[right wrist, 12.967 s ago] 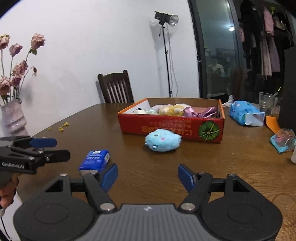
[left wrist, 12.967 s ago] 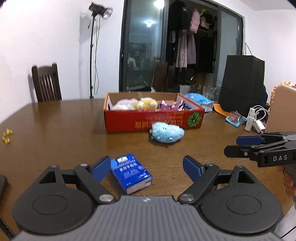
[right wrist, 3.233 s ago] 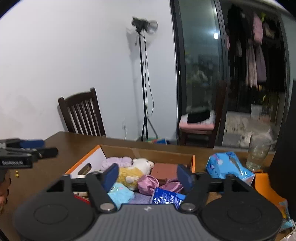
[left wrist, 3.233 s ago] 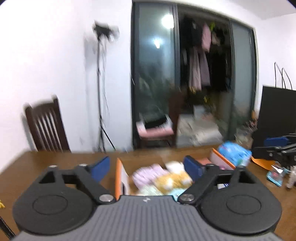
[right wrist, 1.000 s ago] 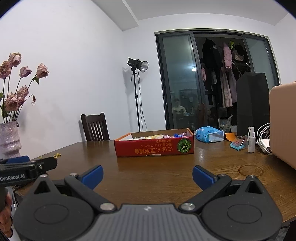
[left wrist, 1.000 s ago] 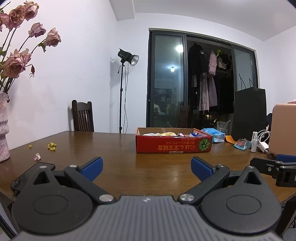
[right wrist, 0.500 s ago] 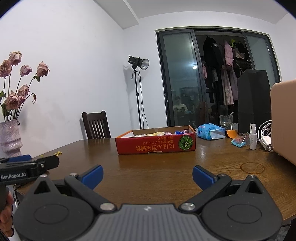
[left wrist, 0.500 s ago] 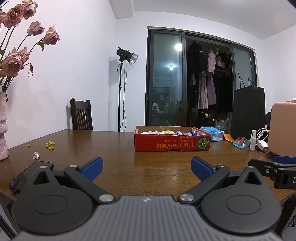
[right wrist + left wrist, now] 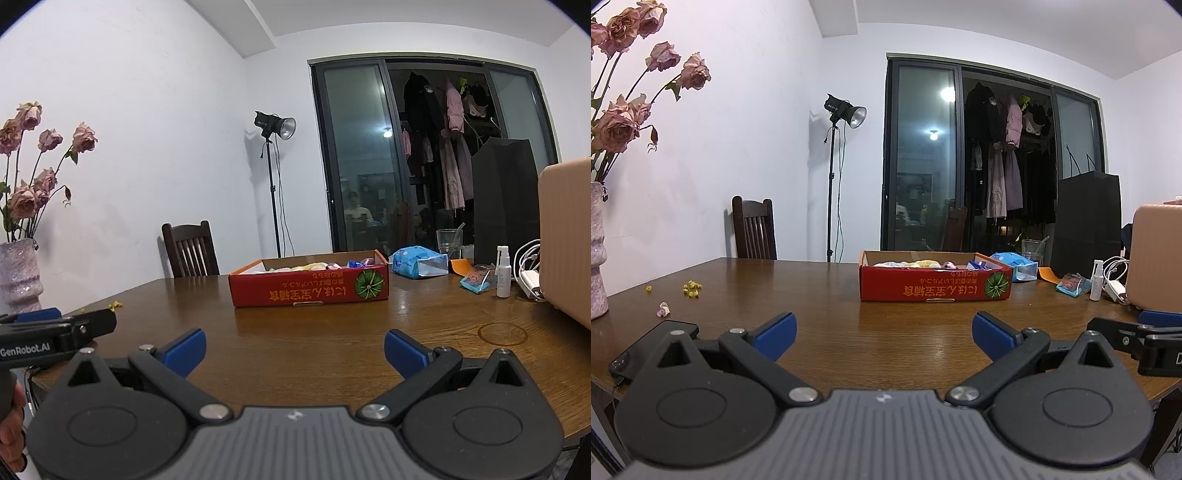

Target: Organize soft objects

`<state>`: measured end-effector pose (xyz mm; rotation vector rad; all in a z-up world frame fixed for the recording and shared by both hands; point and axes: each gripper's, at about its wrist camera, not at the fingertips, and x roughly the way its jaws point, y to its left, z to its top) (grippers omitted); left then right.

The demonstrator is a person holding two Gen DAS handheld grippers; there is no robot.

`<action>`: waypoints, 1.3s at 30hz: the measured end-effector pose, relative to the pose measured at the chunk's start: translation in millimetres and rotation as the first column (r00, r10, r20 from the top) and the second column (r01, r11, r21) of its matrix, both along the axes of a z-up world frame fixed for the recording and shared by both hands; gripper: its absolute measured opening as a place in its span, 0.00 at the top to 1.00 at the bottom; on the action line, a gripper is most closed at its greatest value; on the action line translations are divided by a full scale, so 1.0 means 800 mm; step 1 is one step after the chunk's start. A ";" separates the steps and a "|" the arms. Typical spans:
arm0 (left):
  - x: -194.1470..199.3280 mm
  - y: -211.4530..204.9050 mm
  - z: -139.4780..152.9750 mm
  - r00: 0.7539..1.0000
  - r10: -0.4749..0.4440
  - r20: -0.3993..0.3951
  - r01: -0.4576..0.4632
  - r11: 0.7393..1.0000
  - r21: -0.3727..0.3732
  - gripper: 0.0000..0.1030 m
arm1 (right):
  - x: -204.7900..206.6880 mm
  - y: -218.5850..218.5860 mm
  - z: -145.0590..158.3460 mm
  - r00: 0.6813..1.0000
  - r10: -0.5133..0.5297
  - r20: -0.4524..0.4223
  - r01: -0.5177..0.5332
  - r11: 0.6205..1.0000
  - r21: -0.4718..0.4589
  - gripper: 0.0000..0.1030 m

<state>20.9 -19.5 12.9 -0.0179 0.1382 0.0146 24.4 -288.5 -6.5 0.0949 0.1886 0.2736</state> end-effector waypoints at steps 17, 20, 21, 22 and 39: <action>0.000 0.000 0.000 1.000 0.001 -0.001 -0.001 1.000 -0.002 0.00 | -0.001 0.002 0.002 1.000 0.005 -0.003 -0.005 1.000 -0.001 0.00; 0.000 0.000 0.000 1.000 0.000 -0.001 0.000 1.000 0.000 0.00 | -0.001 0.002 0.002 1.000 0.005 -0.004 -0.005 1.000 -0.001 0.00; 0.000 0.000 0.000 1.000 0.000 -0.001 0.000 1.000 -0.001 0.00 | -0.001 0.002 0.002 1.000 0.006 -0.003 -0.006 1.000 -0.002 0.00; 0.000 0.000 0.000 1.000 0.000 -0.001 0.000 1.000 0.000 0.00 | -0.001 0.002 0.002 1.000 0.006 -0.004 -0.006 1.000 -0.002 0.00; 0.000 -0.001 -0.001 1.000 -0.010 -0.002 0.010 1.000 -0.005 0.00 | -0.002 0.004 0.000 1.000 0.003 -0.001 -0.003 1.000 -0.004 0.00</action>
